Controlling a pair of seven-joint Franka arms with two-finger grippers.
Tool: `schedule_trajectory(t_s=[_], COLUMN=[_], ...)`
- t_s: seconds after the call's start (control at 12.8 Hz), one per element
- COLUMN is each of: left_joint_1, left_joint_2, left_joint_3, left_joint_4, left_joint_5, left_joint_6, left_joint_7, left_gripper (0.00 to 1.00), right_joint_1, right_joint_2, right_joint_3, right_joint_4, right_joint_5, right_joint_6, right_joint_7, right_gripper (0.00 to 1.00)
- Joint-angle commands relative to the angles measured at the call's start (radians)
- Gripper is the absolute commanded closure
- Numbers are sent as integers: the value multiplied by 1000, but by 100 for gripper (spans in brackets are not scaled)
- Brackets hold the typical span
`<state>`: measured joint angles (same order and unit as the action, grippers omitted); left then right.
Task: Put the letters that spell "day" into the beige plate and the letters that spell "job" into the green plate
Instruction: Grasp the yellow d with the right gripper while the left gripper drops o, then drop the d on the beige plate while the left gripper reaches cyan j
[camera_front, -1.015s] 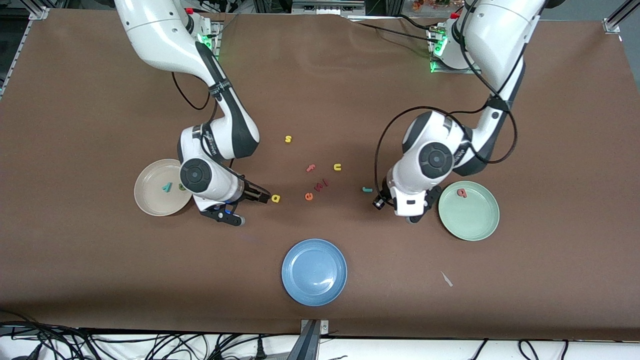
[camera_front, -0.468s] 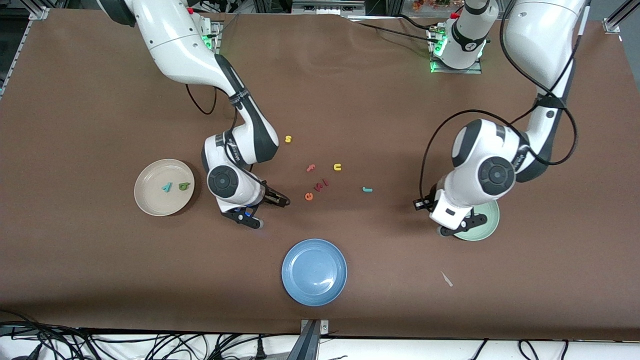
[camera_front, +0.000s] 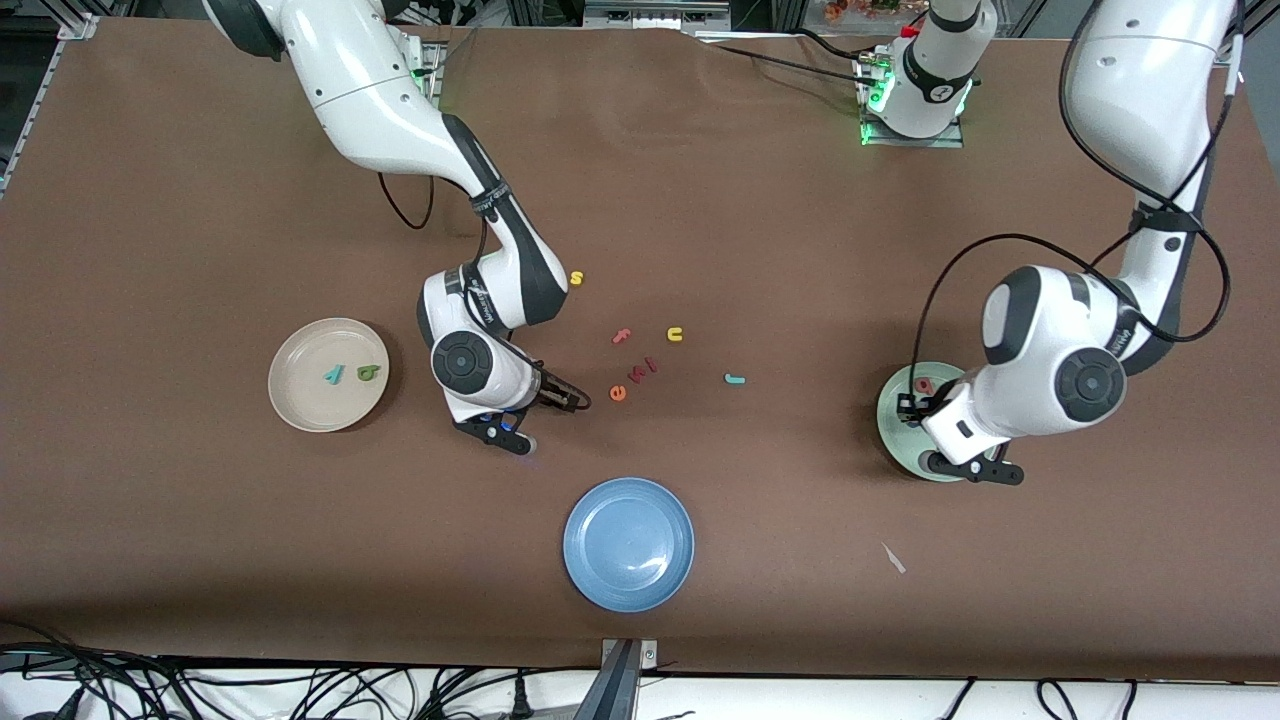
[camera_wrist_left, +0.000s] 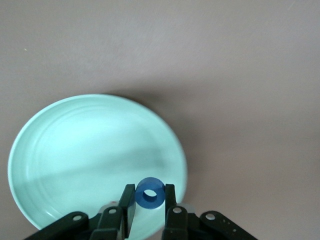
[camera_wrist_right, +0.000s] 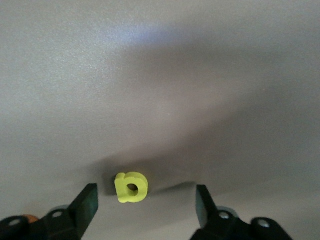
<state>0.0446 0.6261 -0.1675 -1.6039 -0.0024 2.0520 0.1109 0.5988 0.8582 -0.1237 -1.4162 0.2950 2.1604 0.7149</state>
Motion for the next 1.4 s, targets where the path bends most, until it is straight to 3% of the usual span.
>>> schedule_trajectory(t_s=[0.0, 0.31, 0.47, 0.55, 0.62, 0.7, 1.17, 1.33], left_joint_1=[20, 11, 8, 8, 12, 12, 5, 3], left_joint_2=[56, 92, 96, 98, 98, 95, 32, 17], left_joint_3=[-12, -12, -12, -12, -12, -12, -24, -44], left_joint_4=[7, -5, -7, -11, -17, -19, -19, -18], left_joint_5=[19, 19, 19, 18, 19, 18, 16, 12], left_joint_6=[19, 68, 73, 73, 73, 71, 19, -19], left_joint_7=[98, 98, 96, 83, 82, 88, 43, -25], left_gripper=[99, 97, 89, 68, 26, 0, 0, 0], right_joint_1=[1, 1, 1, 3, 3, 6, 13, 13], right_joint_2=[25, 32, 33, 35, 36, 36, 38, 38], right_joint_3=[-1, -1, -1, -1, 1, 1, 1, 1], right_joint_4=[43, 43, 45, 45, 46, 46, 46, 46], right_joint_5=[1, 1, 1, 3, 3, 3, 4, 4], right_joint_6=[1, 15, 21, 21, 21, 22, 23, 23], right_joint_7=[17, 17, 17, 18, 18, 20, 43, 44], right_gripper=[36, 39, 39, 39, 42, 45, 54, 61])
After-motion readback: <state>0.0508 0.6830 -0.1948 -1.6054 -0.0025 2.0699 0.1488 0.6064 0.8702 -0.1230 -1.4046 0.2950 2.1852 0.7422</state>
